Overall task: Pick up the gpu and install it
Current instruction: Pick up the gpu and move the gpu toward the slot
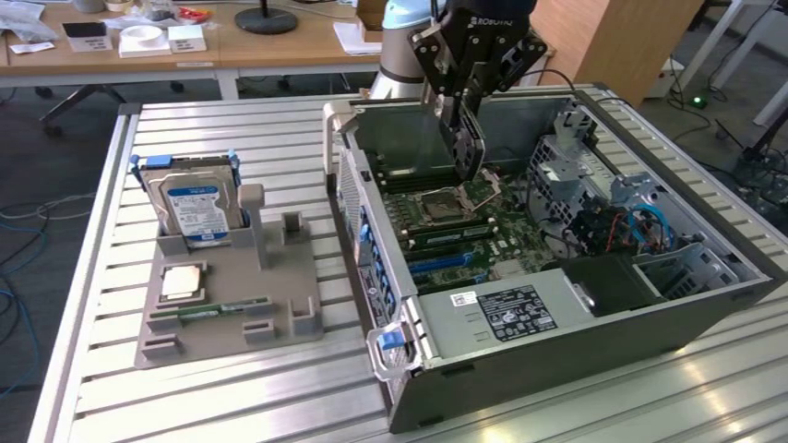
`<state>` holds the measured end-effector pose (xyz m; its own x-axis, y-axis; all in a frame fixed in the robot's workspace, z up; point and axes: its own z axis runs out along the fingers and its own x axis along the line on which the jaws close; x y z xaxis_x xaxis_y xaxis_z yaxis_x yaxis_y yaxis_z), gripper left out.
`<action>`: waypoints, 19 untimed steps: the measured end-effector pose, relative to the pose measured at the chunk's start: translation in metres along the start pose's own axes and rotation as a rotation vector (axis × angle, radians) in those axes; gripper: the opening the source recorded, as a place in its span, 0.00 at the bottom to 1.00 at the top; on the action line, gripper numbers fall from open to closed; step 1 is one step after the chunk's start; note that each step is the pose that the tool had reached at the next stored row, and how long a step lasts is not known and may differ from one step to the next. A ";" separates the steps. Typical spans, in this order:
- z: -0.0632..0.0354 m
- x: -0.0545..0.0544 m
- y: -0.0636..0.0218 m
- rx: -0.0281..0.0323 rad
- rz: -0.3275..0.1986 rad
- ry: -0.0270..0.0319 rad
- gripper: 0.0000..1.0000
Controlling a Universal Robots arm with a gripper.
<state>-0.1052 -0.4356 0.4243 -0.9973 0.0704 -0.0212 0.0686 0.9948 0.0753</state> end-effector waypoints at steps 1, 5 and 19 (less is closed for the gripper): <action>0.0000 0.000 0.0000 -0.0001 0.000 0.0000 0.26; 0.0000 -0.001 0.0001 -0.0001 0.000 0.0001 0.26; 0.0008 -0.027 0.0019 -0.0009 0.000 0.0001 0.26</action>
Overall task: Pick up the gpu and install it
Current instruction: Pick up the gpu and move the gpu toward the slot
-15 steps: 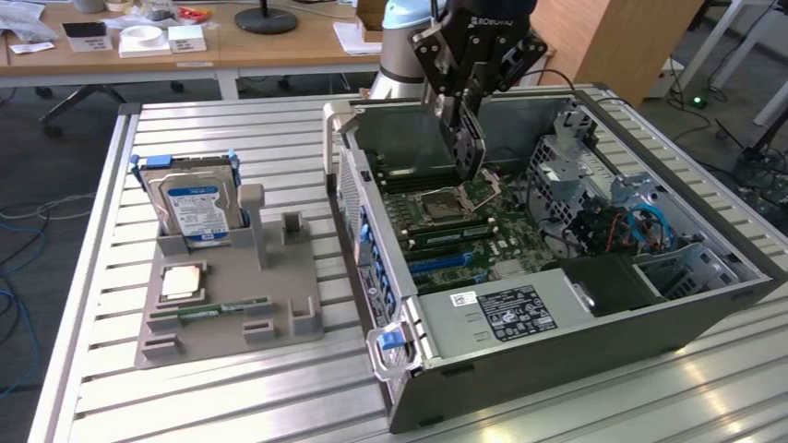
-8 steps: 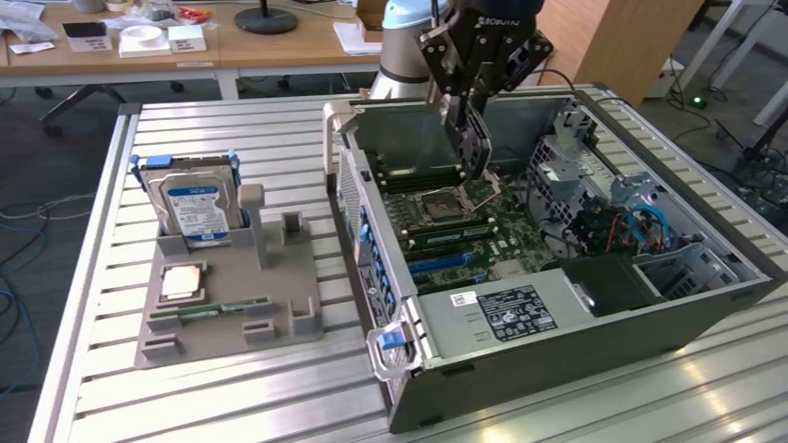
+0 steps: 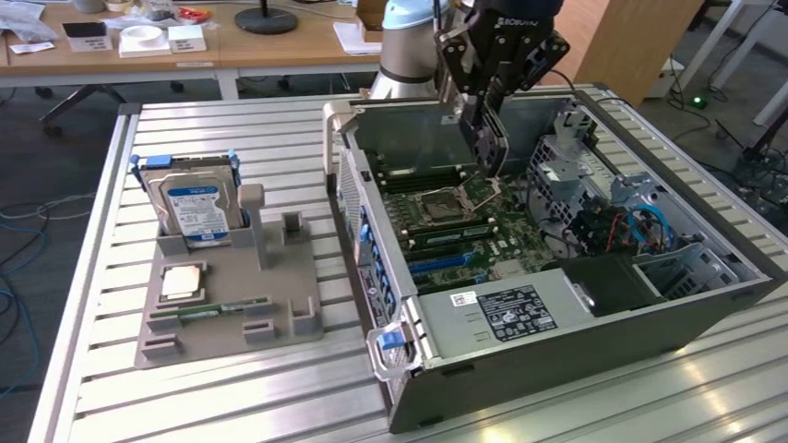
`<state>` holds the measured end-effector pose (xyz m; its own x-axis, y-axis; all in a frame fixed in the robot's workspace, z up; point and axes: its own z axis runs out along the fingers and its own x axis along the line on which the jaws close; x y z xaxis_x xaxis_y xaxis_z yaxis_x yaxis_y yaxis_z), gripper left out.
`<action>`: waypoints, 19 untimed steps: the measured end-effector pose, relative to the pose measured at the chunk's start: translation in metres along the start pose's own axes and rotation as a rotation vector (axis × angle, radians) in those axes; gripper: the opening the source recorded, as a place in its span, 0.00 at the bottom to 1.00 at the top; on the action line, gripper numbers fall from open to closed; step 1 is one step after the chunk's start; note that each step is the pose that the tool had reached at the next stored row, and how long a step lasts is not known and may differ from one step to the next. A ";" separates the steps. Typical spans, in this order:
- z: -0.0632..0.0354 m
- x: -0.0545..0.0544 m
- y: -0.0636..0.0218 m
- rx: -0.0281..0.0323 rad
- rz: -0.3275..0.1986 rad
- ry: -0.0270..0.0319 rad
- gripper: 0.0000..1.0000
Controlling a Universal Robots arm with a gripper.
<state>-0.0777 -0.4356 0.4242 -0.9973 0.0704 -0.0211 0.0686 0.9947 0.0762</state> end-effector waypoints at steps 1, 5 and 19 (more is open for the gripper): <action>0.0001 -0.002 0.0002 0.0000 0.000 0.0000 0.26; 0.0004 -0.011 0.0008 0.0000 0.000 0.0000 0.26; 0.0007 -0.021 0.0014 -0.0001 0.000 0.0000 0.26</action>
<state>-0.0569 -0.4356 0.4241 -0.9973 0.0703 -0.0211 0.0685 0.9947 0.0762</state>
